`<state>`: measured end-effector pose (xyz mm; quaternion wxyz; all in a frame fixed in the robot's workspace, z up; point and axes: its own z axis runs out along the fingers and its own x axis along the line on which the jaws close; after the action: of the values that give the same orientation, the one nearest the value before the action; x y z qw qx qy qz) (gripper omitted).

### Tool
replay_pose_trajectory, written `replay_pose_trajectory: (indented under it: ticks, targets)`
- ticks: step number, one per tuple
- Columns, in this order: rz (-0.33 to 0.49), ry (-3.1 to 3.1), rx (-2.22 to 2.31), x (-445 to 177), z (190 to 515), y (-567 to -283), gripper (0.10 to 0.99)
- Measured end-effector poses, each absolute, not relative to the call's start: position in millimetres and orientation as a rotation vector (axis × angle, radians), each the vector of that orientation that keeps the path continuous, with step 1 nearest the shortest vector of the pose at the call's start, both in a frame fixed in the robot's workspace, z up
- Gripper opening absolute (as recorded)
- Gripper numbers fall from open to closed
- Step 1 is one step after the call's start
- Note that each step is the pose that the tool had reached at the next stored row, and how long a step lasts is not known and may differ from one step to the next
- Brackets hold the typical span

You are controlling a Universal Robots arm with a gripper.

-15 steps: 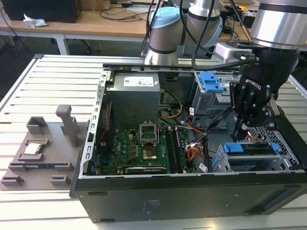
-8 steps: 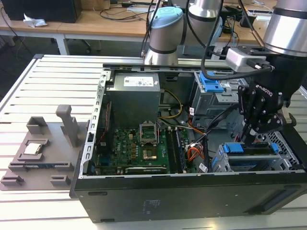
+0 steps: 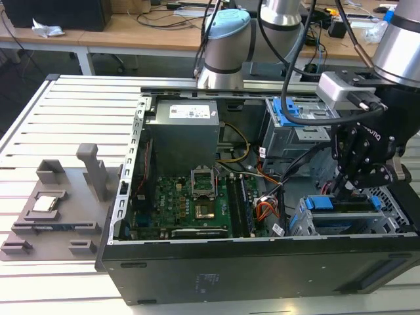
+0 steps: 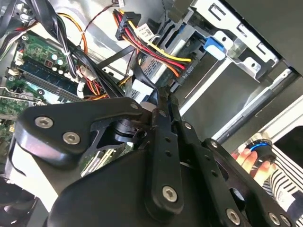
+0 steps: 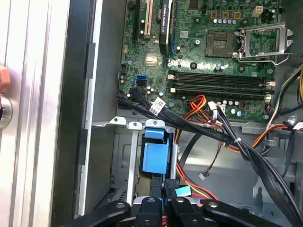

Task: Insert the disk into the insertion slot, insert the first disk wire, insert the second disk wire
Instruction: 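Insert the second disk wire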

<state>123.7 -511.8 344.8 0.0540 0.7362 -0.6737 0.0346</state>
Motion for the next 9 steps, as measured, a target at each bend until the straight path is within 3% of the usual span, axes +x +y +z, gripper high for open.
replay_pose_trajectory:
  ticks: [9]
  targets:
    - [0.041, -2.075, 2.269, 127.3, 345.6, -522.1, 0.145]
